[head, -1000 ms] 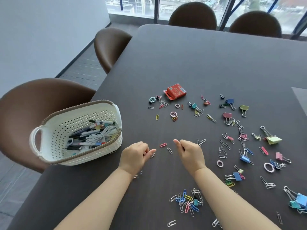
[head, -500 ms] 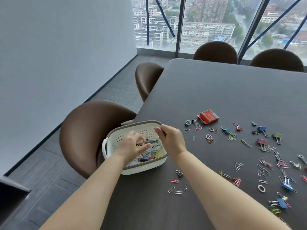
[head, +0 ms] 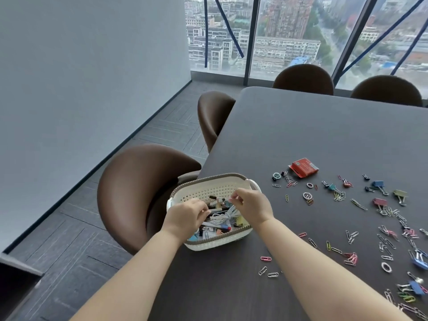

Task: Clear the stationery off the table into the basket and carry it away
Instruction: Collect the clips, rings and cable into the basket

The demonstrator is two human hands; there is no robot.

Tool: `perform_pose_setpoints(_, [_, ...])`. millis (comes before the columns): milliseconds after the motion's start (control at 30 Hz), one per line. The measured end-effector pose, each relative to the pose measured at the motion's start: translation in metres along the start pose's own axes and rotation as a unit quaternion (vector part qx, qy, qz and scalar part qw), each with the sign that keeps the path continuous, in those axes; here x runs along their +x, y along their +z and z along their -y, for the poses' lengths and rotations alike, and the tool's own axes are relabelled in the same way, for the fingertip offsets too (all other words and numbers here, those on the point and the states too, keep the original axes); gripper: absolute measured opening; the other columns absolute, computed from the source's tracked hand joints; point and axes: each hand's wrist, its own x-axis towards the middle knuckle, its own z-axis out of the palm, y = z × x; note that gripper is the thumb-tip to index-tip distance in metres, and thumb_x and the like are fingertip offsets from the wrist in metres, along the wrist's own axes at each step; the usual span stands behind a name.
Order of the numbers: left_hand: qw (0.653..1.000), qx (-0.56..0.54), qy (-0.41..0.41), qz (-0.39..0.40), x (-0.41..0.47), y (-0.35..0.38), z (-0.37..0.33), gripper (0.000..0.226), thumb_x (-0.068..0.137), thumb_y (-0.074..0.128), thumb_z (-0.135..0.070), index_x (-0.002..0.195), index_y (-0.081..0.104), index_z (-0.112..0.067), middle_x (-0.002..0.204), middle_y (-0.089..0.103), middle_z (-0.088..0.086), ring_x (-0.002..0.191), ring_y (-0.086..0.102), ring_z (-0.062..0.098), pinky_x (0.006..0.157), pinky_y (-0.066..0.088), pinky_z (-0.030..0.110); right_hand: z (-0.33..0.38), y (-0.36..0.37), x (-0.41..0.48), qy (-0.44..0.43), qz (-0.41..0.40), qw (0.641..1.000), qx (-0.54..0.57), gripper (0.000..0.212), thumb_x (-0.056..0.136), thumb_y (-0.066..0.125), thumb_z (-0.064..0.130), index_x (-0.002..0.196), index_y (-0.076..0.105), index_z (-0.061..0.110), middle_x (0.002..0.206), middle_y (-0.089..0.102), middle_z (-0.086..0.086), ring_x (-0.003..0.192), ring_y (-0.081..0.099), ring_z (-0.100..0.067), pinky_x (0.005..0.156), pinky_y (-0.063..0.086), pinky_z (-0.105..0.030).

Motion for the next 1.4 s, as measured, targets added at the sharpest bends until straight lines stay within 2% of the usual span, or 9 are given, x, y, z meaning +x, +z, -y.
perform_pose_setpoints(100, [1.000, 0.008, 0.024, -0.011, -0.002, 0.000, -0.007, 0.021, 0.084, 0.055, -0.035, 0.078, 0.069, -0.020, 0.076, 0.064, -0.007, 0.068, 0.062, 0.012, 0.052, 0.042, 0.017, -0.005, -0.004, -0.015, -0.035, -0.081, 0.995, -0.044, 0.021, 0.093, 0.050, 0.027, 0.089, 0.066, 0.013, 0.083, 0.070, -0.006, 0.080, 0.064, -0.031, 0.059, 0.045, -0.030])
perform_pose_setpoints(233, [0.999, -0.013, 0.043, -0.018, 0.003, 0.005, -0.033, 0.035, 0.082, 0.042, -0.036, 0.092, 0.069, -0.016, 0.090, 0.065, -0.001, 0.082, 0.062, 0.020, 0.067, 0.052, 0.032, -0.028, -0.011, -0.037, -0.023, -0.020, 0.998, -0.059, 0.042, 0.091, 0.050, 0.025, 0.133, 0.044, 0.020, 0.143, 0.040, 0.000, 0.130, 0.034, -0.024, 0.105, 0.026, -0.041])
perform_pose_setpoints(433, [0.985, -0.058, 0.152, -0.053, -0.005, 0.044, -0.109, 0.023, 0.080, 0.050, -0.025, 0.098, 0.061, -0.016, 0.100, 0.062, 0.003, 0.094, 0.052, 0.019, 0.081, 0.042, 0.029, -0.105, -0.031, -0.114, 0.099, -0.064, 0.992, -0.036, 0.042, 0.083, 0.051, 0.025, 0.123, 0.053, 0.011, 0.127, 0.056, -0.008, 0.119, 0.048, -0.029, 0.100, 0.035, -0.041])
perform_pose_setpoints(533, [0.981, -0.068, 0.171, 0.069, -0.022, 0.086, -0.149, 0.038, 0.083, 0.046, -0.031, 0.115, 0.058, -0.014, 0.122, 0.057, 0.006, 0.116, 0.048, 0.020, 0.098, 0.035, 0.030, -0.147, -0.034, -0.170, 0.164, -0.060, 0.983, -0.061, 0.043, 0.079, 0.044, 0.031, 0.114, 0.058, 0.011, 0.116, 0.062, -0.008, 0.108, 0.056, -0.031, 0.092, 0.044, -0.044])
perform_pose_setpoints(600, [0.975, -0.012, 0.112, 0.191, -0.035, 0.115, -0.163, 0.063, 0.088, 0.034, -0.047, 0.141, 0.032, -0.013, 0.152, 0.021, 0.006, 0.141, 0.013, 0.021, 0.113, 0.010, 0.034, -0.171, -0.033, -0.207, 0.199, -0.042, 0.975, -0.092, 0.048, 0.077, 0.038, 0.037, 0.110, 0.061, 0.011, 0.111, 0.065, -0.009, 0.103, 0.060, -0.032, 0.085, 0.047, -0.047])
perform_pose_setpoints(700, [0.952, 0.065, 0.008, 0.298, -0.044, 0.149, -0.169, 0.093, 0.069, -0.002, -0.069, 0.147, -0.004, -0.019, 0.153, -0.020, 0.004, 0.138, -0.024, 0.023, 0.112, -0.007, 0.045, -0.195, -0.035, -0.253, 0.251, -0.019, 0.960, -0.122, 0.051, 0.077, 0.037, 0.043, 0.111, 0.062, 0.013, 0.116, 0.063, -0.010, 0.108, 0.059, -0.034, 0.086, 0.047, -0.051])
perform_pose_setpoints(933, [0.939, 0.050, 0.087, 0.330, -0.050, 0.184, -0.243, 0.106, 0.060, -0.016, -0.077, 0.146, -0.011, -0.015, 0.154, -0.019, 0.004, 0.138, -0.023, 0.018, 0.112, -0.011, 0.038, -0.222, -0.041, -0.312, 0.328, 0.012, 0.933, -0.145, 0.065, 0.080, 0.027, 0.054, 0.129, 0.050, 0.017, 0.139, 0.045, -0.010, 0.131, 0.036, -0.032, 0.103, 0.029, -0.056])
perform_pose_setpoints(1100, [0.929, 0.092, 0.193, 0.302, -0.076, 0.188, -0.264, 0.108, 0.060, 0.007, -0.093, 0.140, -0.020, -0.025, 0.149, -0.028, 0.003, 0.133, -0.034, 0.024, 0.107, -0.017, 0.053, -0.230, -0.042, -0.346, 0.358, 0.019, 0.921, -0.153, 0.077, 0.075, 0.029, 0.067, 0.137, 0.035, 0.021, 0.148, 0.032, -0.008, 0.136, 0.018, -0.030, 0.105, 0.020, -0.060])
perform_pose_setpoints(1400, [0.925, 0.094, 0.168, 0.327, -0.045, 0.209, -0.295, 0.099, 0.052, -0.021, -0.084, 0.132, -0.031, -0.027, 0.144, -0.034, -0.004, 0.134, -0.033, 0.027, 0.109, -0.012, 0.050, -0.258, -0.044, -0.350, 0.446, 0.043, 0.877, -0.174, 0.092, 0.075, 0.014, 0.079, 0.145, -0.008, 0.024, 0.155, -0.012, -0.005, 0.140, -0.011, -0.030, 0.110, 0.004, -0.057])
